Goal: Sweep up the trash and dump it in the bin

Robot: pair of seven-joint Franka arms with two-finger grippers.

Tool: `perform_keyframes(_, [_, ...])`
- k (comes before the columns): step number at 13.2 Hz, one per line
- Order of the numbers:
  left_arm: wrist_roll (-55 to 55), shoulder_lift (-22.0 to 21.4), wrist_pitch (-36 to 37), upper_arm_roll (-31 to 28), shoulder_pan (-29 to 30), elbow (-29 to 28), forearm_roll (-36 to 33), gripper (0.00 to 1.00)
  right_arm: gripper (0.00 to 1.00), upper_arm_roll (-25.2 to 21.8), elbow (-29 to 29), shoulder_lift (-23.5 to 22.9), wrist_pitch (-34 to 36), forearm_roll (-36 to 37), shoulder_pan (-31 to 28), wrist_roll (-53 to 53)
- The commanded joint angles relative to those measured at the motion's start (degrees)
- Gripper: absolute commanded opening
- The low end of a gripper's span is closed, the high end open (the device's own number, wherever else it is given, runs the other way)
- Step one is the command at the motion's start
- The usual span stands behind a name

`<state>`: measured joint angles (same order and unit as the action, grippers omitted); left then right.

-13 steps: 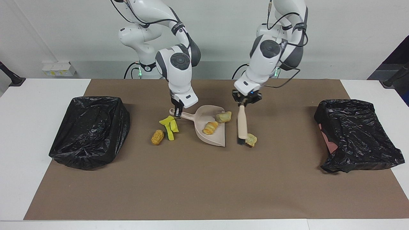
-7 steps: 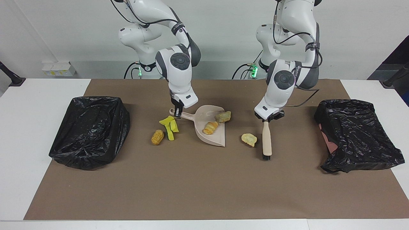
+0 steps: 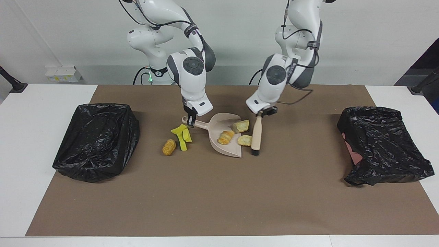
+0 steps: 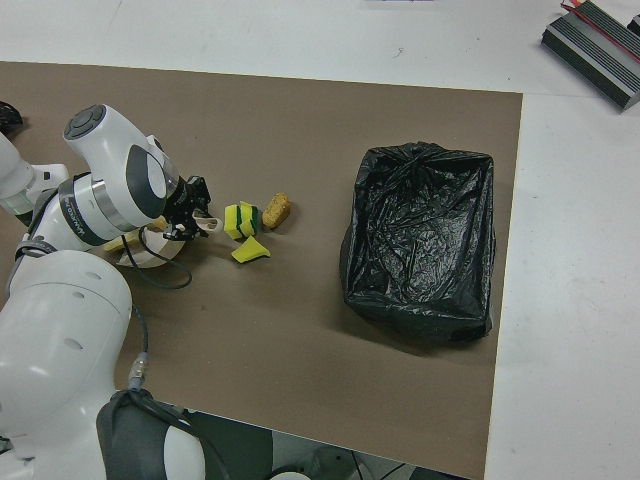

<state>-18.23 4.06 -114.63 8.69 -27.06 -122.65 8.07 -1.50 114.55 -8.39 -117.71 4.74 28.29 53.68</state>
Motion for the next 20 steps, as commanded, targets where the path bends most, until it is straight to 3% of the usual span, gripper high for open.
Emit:
perform_keyframes(1, [-3.2, -1.5, -3.8, -1.0, -4.7, -1.3, 6.3, 0.00, 0.00, 0.3, 1.0, 0.1, -1.8, 0.5, -0.3, -2.3])
perform_keyframes(3, [-7.5, 0.5, -9.8, -1.0, -4.8, 1.8, 9.5, 0.00, 0.00, 0.3, 1.1, 0.1, -1.8, 0.5, -0.4, -2.1])
perform_keyframes(5, [-9.2, 1.6, -9.1, -1.4, -4.3, 3.9, 8.7, 0.00, 0.00, 0.3, 1.3, 0.2, -1.8, 0.6, -0.4, -2.2])
perform_keyframes(10, [-12.2, -3.8, 4.2, -1.6, -1.2, 5.6, -0.5, 0.00, 0.00, 0.3, 1.3, 0.1, -1.8, 0.5, -0.5, -2.0])
perform_keyframes(14, [-20.2, -7.2, 4.3, -1.1, -2.8, 1.1, -3.4, 0.00, 0.00, 0.2, 0.1, 0.7, -1.0, 0.4, -2.0, -2.0])
perform_keyframes(20, [-30.5, -14.4, -0.8, -0.9, -11.9, -9.0, -3.2, 0.00, 0.00, -0.2, -1.3, 10.8, 8.2, 0.1, -9.9, 1.6])
